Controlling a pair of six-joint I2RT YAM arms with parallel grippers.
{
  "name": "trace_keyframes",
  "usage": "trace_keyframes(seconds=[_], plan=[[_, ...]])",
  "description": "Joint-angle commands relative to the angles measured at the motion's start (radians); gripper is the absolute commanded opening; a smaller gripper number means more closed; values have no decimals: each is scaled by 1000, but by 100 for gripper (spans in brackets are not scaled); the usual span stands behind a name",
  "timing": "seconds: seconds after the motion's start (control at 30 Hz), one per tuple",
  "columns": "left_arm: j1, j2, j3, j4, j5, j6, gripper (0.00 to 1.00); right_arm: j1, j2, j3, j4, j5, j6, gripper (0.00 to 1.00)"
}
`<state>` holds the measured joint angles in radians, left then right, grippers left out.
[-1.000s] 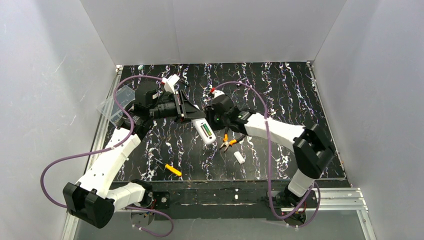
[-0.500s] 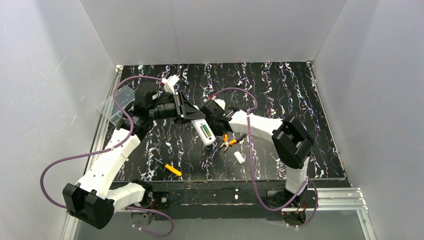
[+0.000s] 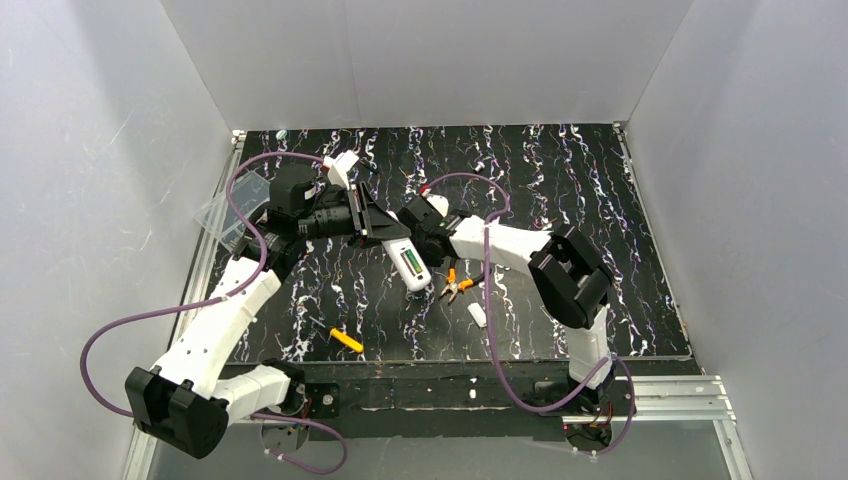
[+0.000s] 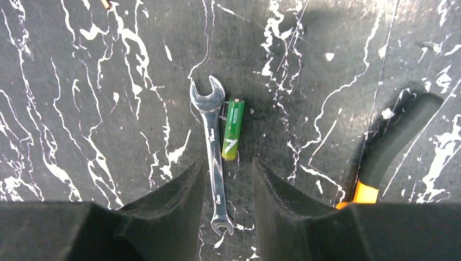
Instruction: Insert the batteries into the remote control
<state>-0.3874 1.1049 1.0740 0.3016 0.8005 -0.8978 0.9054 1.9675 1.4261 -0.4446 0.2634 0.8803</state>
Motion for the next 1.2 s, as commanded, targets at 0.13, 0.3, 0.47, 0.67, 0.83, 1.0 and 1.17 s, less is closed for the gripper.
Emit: trace_keyframes(seconds=[0.13,0.3,0.47,0.67,0.83,1.0,1.17], plan=[[5,-29,-9,48,49,-18,0,-19,42,67,0,34,-16,42],[5,-28,-4,42,50,-14,0,-19,60,68,-5,37,-18,39],[5,-27,-2,40,49,-14,0,-20,85,90,-20,32,-34,36],[5,-25,-3,39,52,-14,0,-19,103,97,-31,33,-61,36],[7,-26,-5,43,48,-16,0,-19,132,130,-93,56,-89,30],[7,-24,-7,48,48,-18,0,-19,122,110,-99,55,-122,22],[8,-26,-11,46,48,-17,0,-24,40,19,-21,-3,-151,13]])
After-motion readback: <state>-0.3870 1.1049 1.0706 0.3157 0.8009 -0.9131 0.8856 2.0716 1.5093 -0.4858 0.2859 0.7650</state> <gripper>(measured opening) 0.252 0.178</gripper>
